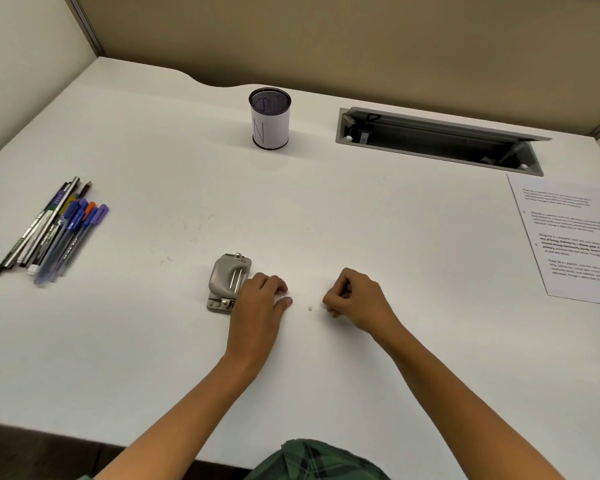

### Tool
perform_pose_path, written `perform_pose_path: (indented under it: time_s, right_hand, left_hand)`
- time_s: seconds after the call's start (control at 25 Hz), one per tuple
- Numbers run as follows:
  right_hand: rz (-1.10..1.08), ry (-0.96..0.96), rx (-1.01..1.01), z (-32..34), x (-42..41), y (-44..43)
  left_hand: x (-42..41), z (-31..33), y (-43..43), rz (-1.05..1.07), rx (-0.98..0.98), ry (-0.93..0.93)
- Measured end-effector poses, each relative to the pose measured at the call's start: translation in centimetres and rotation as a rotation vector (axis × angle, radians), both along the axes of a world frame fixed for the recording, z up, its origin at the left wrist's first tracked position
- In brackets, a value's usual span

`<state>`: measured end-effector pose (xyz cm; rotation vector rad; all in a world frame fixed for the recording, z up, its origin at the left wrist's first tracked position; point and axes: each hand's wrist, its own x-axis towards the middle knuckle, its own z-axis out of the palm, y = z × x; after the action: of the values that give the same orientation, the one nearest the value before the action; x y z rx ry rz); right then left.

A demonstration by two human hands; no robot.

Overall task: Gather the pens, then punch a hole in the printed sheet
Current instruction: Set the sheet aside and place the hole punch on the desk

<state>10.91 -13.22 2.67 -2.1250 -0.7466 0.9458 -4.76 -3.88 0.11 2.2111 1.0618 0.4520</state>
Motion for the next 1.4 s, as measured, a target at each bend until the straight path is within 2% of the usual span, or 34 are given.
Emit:
perform_pose_path:
  time_s: [0.12, 0.32, 0.4, 0.72, 1.2, 1.28, 1.4]
  right_hand:
    - [-0.078, 0.034, 0.06, -0.7, -0.1, -0.6]
    - [0.071, -0.199, 0.136, -1.2, -1.6, -0.8]
    - [0.139, -0.269, 0.145, -1.4, -2.0, -0.7]
    - [0.289, -0.386, 0.146, -1.8, -2.5, -0.5]
    - [0.467, -0.547, -0.199, -0.4, -3.9, 0.9]
    - [0.357, -0.441, -0.141, -0.4, -3.9, 0.6]
    - [0.017, -0.033, 0.006, -0.2, -3.7, -0.3]
  left_hand:
    - [0.7, 0.1, 0.3, -0.023, 0.02, 0.006]
    - [1.3, -0.1, 0.4, -0.124, 0.183, 0.161]
    - [1.5, -0.3, 0.3, -0.122, 0.175, 0.191]
    - [0.8, 0.4, 0.3, 0.023, 0.026, 0.011]
    - [0.2, 1.6, -1.0, 0.081, -0.016, -0.002]
    - [0.3, 1.9, -1.0, 0.081, -0.028, -0.021]
    - [0.6, 2.5, -1.1, 0.06, -0.038, -0.053]
